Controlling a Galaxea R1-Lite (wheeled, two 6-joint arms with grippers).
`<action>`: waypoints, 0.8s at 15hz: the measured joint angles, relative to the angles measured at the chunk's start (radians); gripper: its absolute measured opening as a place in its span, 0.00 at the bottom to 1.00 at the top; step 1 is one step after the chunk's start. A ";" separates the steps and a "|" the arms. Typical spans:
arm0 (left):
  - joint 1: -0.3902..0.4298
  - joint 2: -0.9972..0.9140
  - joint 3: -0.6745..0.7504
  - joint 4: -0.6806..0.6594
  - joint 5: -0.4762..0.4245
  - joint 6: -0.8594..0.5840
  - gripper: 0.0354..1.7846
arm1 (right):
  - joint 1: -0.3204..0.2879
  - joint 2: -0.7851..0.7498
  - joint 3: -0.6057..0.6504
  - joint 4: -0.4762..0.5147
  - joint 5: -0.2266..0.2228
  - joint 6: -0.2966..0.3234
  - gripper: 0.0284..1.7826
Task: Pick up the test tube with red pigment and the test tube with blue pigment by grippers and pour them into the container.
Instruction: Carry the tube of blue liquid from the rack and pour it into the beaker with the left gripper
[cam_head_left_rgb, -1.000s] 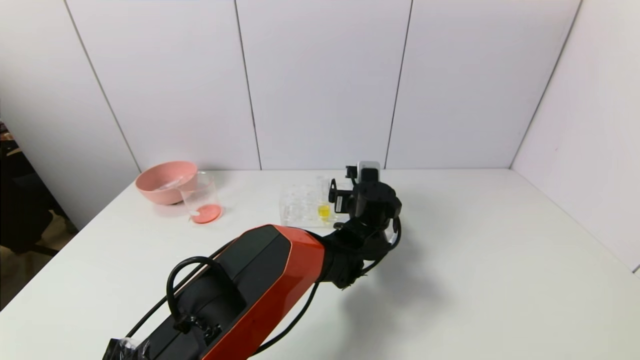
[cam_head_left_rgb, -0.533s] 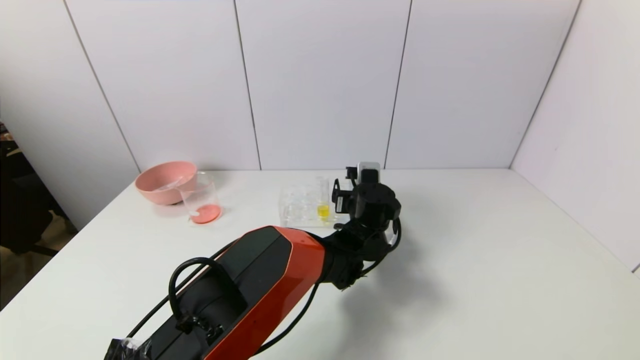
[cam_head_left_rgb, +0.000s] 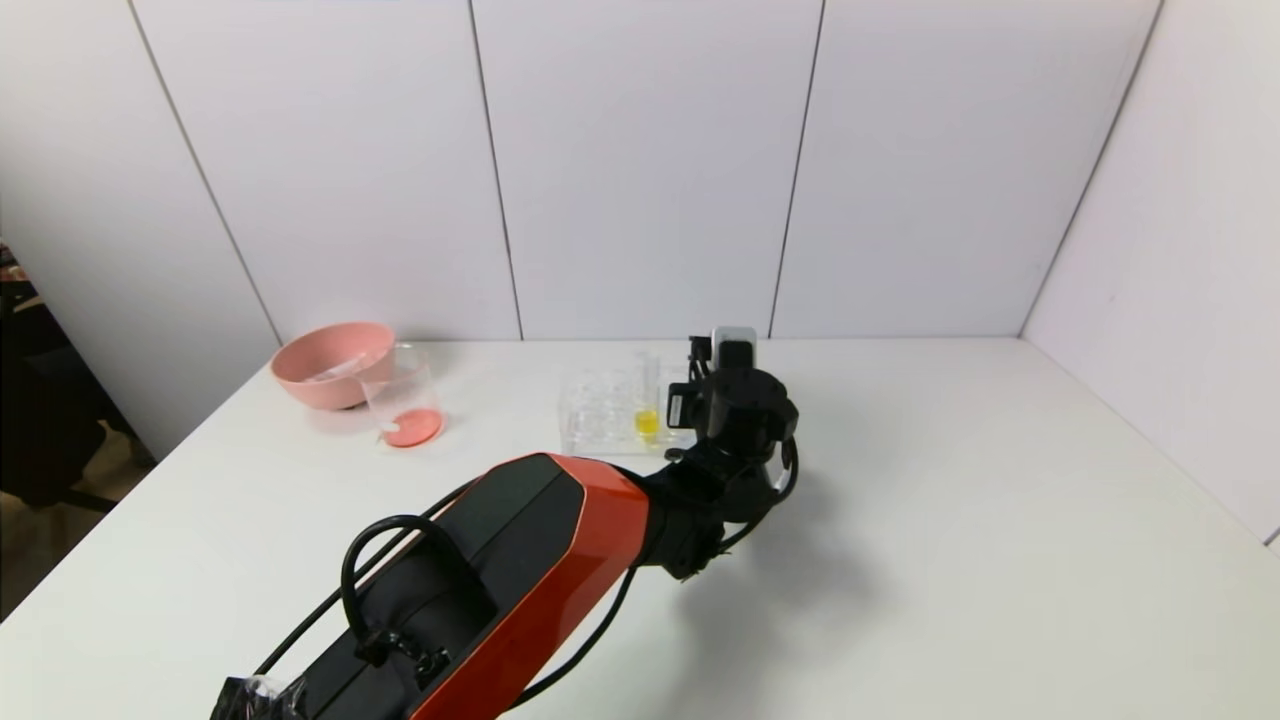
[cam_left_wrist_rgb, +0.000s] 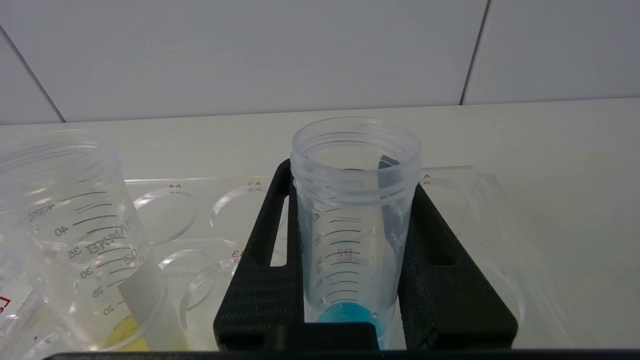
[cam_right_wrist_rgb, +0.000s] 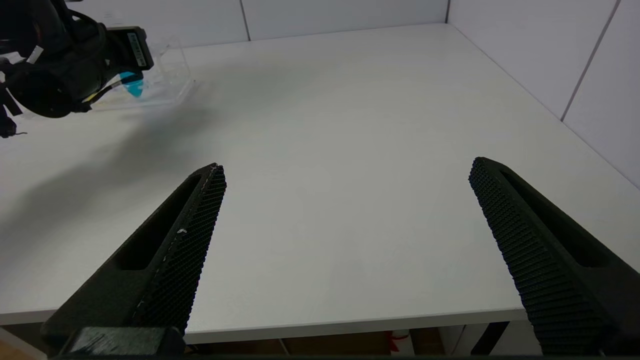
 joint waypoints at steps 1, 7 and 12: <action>0.000 0.000 0.000 0.000 0.000 0.000 0.29 | 0.000 0.000 0.000 0.000 0.000 0.000 1.00; -0.002 -0.005 0.001 -0.001 0.001 0.001 0.29 | 0.000 0.000 0.000 0.000 0.000 0.000 1.00; -0.010 -0.069 0.002 0.009 0.001 0.033 0.29 | 0.000 0.000 0.000 0.000 0.000 0.000 1.00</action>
